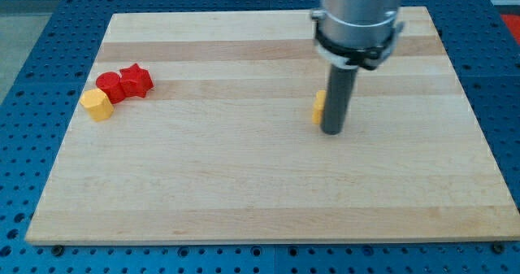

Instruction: Drag the yellow heart into the right side of the yellow hexagon

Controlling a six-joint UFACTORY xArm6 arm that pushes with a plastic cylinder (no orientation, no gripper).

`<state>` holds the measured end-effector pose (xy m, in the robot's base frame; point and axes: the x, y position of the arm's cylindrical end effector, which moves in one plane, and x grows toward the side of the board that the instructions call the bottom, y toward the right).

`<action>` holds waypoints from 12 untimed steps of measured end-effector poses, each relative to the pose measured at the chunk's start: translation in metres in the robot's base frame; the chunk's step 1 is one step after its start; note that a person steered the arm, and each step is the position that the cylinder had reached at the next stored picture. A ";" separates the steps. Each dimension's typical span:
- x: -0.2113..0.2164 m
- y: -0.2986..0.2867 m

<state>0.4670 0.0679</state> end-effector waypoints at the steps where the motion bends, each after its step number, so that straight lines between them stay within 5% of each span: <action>1: 0.000 -0.025; 4: -0.014 0.078; 9: -0.034 -0.158; 12: -0.054 -0.080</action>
<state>0.4127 -0.0118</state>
